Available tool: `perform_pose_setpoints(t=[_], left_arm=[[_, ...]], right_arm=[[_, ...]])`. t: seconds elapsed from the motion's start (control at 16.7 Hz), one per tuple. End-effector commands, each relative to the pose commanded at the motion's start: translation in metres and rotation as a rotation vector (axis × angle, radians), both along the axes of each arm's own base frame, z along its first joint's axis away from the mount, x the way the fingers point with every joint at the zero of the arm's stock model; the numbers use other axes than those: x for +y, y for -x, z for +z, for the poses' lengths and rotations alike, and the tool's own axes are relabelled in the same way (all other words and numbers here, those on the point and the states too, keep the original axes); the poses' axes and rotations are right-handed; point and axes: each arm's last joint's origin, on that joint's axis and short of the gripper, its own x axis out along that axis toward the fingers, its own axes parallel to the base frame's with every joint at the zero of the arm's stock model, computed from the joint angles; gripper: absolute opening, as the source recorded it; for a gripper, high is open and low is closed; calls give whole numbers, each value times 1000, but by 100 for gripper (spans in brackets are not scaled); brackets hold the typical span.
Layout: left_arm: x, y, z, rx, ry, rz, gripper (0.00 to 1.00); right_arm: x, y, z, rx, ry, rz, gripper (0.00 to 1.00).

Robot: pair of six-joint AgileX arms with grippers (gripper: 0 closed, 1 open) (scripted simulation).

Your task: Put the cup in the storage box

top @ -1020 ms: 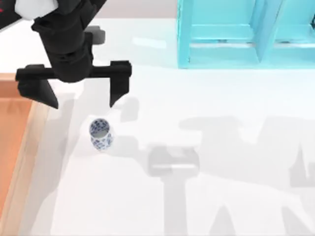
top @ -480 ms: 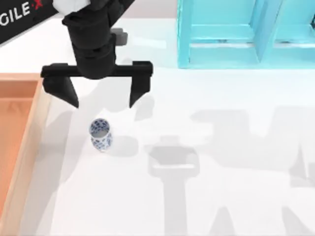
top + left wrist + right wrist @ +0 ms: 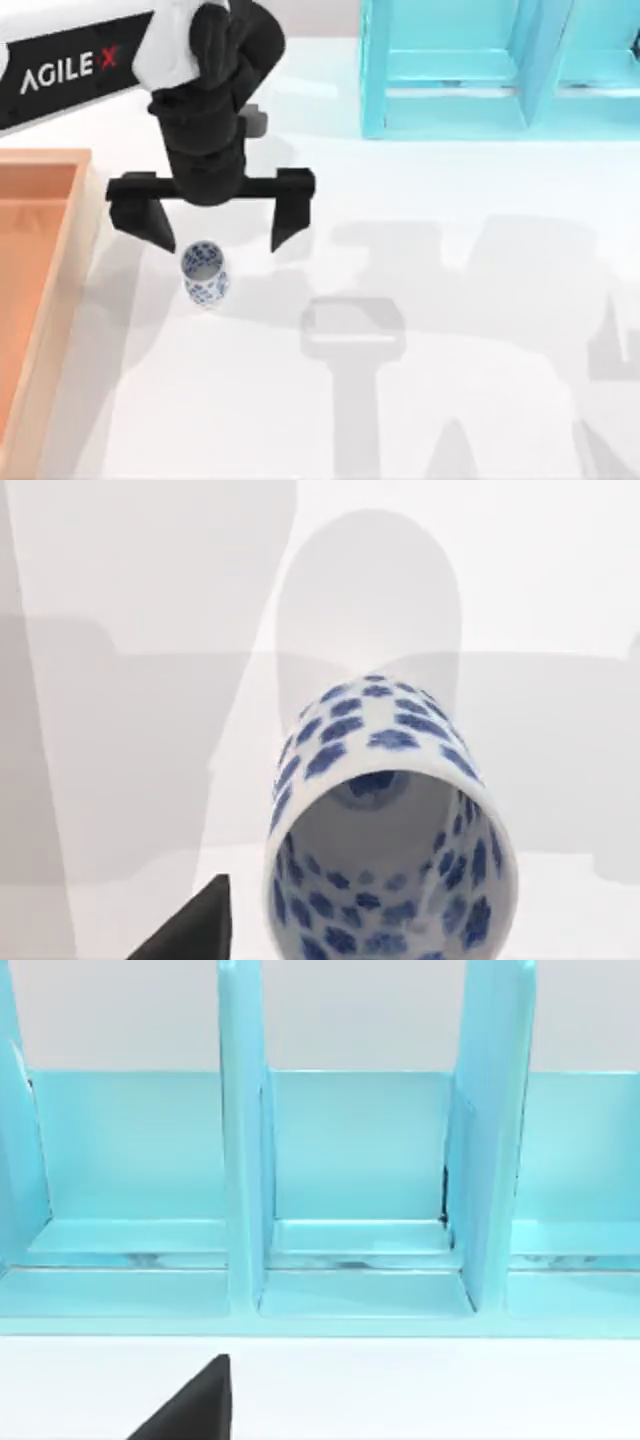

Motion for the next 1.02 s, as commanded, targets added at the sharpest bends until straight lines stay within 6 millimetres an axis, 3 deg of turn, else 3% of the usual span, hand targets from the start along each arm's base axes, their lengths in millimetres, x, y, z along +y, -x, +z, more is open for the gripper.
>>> perform_pose_setpoints(t=[0.24, 0.48, 1.02], left_arm=[[1, 4, -39, 6, -3, 0, 100], [1, 4, -41, 7, -4, 0, 100], [1, 4, -41, 7, -4, 0, 32]], right_arm=[[0, 0, 0, 0, 0, 0, 100], [0, 0, 0, 0, 0, 0, 100], [0, 0, 0, 0, 0, 0, 100]])
